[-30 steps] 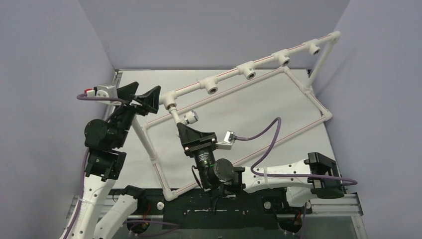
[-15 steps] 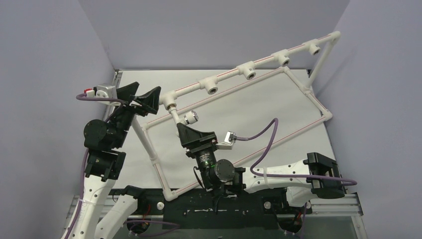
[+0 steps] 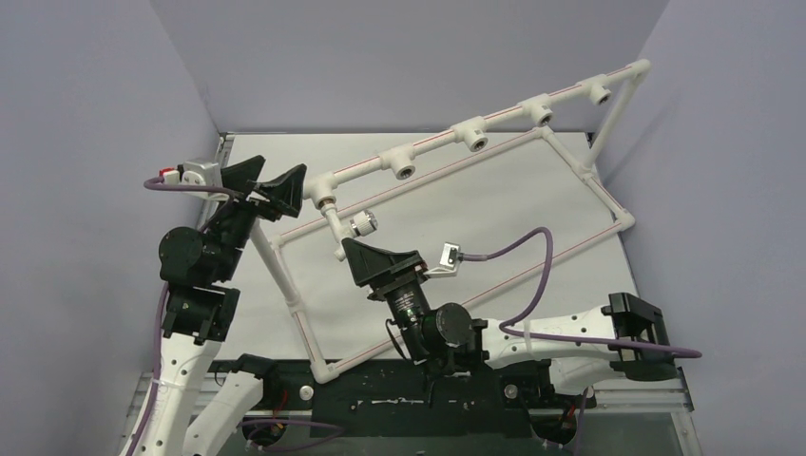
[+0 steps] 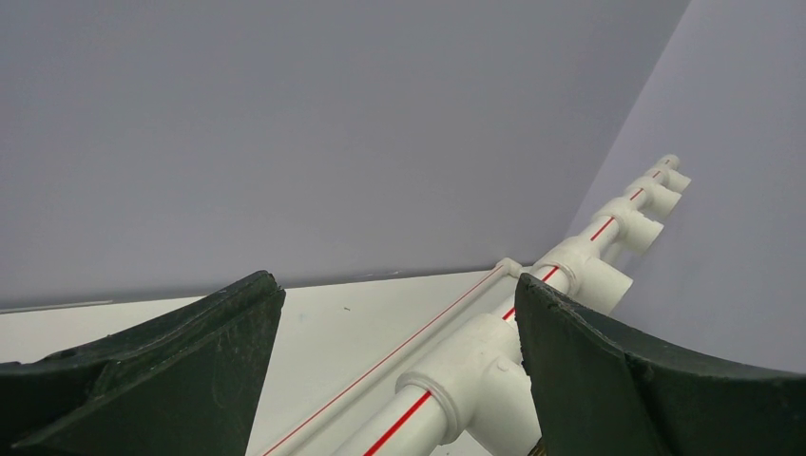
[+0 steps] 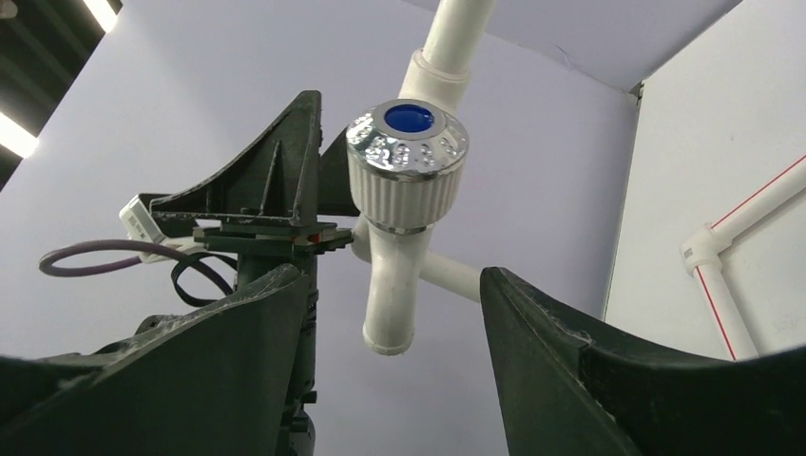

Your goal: Install the water faucets

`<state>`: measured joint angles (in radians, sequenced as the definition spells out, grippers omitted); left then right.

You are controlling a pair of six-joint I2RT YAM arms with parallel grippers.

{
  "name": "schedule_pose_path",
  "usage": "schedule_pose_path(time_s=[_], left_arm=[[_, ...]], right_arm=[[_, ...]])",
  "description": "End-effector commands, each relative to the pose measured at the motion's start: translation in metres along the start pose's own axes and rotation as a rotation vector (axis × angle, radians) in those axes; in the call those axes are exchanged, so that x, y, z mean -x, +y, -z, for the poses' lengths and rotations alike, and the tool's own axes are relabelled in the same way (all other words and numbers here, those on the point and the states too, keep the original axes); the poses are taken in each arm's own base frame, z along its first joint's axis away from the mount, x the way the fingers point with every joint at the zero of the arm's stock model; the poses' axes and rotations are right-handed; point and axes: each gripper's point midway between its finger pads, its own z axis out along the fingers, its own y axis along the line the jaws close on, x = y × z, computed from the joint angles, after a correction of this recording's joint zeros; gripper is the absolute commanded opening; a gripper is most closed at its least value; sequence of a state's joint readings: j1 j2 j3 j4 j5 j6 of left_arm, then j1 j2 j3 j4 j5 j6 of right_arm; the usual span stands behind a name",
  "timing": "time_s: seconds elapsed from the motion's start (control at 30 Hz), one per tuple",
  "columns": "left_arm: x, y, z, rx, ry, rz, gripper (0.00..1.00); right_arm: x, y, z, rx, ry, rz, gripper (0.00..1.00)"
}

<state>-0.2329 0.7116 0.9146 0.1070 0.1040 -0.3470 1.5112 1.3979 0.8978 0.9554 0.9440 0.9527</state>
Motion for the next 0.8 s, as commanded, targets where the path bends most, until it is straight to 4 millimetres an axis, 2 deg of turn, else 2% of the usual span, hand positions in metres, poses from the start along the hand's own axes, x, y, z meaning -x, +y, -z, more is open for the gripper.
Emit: schedule_pose_path(time_s=[0.0,0.13,0.3,0.43,0.6,0.77], left_arm=[[-0.095,0.055,0.013,0.206,0.304,0.028,0.90],[-0.095,0.058,0.013,0.214,0.304,0.032,0.90],[-0.100,0.062,0.011,0.220,0.320,0.045,0.90],[-0.106,0.064,0.009,0.221,0.339,0.055,0.90],[-0.112,0.068,0.006,0.223,0.364,0.070,0.90],[-0.119,0.071,0.005,0.232,0.389,0.075,0.90]], right_arm=[[0.020,0.027,0.006,0.075,0.032,0.043,0.68],[0.030,0.039,0.014,0.144,0.090,0.207,0.68],[0.045,0.054,0.026,0.308,0.180,0.464,0.67],[0.057,0.060,0.027,0.349,0.246,0.699,0.66],[0.064,0.075,0.031,0.448,0.299,0.997,0.66],[0.061,0.080,0.031,0.560,0.347,1.289,0.66]])
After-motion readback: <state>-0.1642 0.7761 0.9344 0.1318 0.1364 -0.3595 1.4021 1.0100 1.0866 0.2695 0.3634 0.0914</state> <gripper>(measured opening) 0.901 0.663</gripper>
